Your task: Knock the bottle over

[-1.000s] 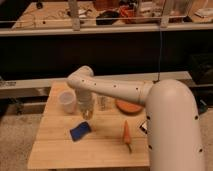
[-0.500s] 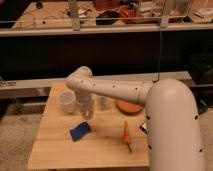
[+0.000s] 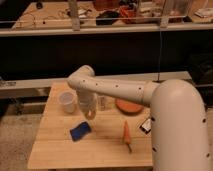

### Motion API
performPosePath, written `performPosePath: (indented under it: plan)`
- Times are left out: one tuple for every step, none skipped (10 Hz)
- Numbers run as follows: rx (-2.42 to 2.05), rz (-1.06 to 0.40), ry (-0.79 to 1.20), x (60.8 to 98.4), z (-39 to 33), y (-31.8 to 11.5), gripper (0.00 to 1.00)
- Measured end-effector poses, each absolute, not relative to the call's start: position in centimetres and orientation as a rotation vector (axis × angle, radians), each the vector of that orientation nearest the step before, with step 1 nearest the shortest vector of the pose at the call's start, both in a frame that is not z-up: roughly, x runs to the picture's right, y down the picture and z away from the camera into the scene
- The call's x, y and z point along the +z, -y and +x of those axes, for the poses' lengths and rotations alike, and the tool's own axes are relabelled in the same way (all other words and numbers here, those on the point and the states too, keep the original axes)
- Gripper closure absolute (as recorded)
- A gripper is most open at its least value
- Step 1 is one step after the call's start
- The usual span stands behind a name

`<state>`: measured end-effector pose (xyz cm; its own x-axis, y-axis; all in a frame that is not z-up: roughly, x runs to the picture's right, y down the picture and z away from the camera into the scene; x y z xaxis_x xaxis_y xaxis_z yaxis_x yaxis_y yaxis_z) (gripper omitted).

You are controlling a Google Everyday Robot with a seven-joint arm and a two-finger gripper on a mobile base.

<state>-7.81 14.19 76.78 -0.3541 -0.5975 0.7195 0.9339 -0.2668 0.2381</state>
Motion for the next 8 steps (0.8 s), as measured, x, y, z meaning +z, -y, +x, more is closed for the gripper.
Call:
performPosePath:
  plan:
    - [-1.812, -0.616, 0.785, 76.2, -7.1, -13.9, 1.0]
    - [-1.806, -0.616, 0.775, 75.6, -6.3, -13.7, 1.0]
    - [-1.797, -0.613, 0.766, 75.0, -5.1, -13.4, 1.0]
    - [-1.792, -0.605, 0.762, 74.4, -4.0, -13.1, 1.0]
    - [-1.784, -0.592, 0.762, 74.0, -2.5, -12.8, 1.0]
    - [-1.779, -0.582, 0.761, 73.8, -1.2, -12.7, 1.0]
    - [-1.773, -0.576, 0.761, 73.8, 0.4, -12.5, 1.0]
    - [-1.769, -0.573, 0.761, 74.0, 1.7, -12.3, 1.0]
